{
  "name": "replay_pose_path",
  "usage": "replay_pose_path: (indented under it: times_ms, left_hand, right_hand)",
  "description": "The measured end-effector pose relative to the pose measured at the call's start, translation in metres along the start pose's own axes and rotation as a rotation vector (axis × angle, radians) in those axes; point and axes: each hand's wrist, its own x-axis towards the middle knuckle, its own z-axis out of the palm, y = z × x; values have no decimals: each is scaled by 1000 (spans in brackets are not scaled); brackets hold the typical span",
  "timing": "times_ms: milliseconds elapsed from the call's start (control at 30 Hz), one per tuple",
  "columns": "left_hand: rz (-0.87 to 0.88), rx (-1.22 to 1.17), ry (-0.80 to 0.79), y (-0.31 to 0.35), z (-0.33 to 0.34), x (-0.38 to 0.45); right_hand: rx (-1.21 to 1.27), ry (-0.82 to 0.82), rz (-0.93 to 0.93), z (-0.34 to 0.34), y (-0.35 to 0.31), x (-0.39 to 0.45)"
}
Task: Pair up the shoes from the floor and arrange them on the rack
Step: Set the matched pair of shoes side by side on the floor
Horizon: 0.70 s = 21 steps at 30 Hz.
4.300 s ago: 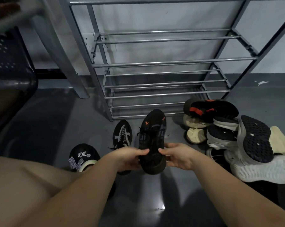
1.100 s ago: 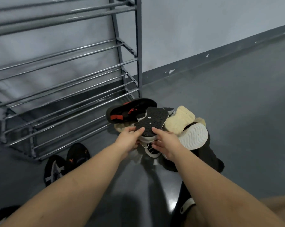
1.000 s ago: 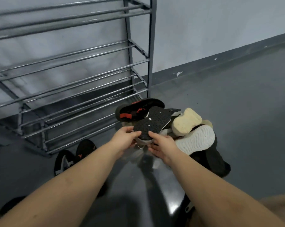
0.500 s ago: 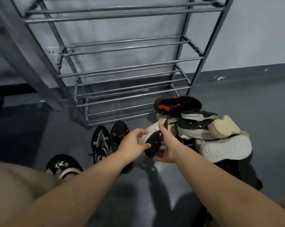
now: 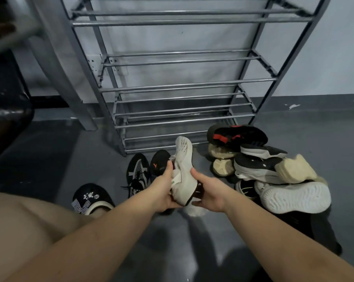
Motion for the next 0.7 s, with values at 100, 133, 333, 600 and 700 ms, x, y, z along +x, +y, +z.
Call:
replay_pose_path:
  times_ms: [100,133,333,600,700]
  left_hand:
    - [98,-26,58,-9,2,7]
    - [110,-29,71,-10,3,8]
    - [82,55,14,-10,-8,16]
    - [135,117,-82,-12,-21,31]
    - [70,114,-109,-14,-24,43]
  right_hand:
    - [19,66,-107,-7,2,3]
    - [43,63,-133,-9,2,3]
    - [-5,70,-150,-16,5,9]
    - [-164,154,-68,-27,14,23]
    - [-171,162,-57,-31,15,33]
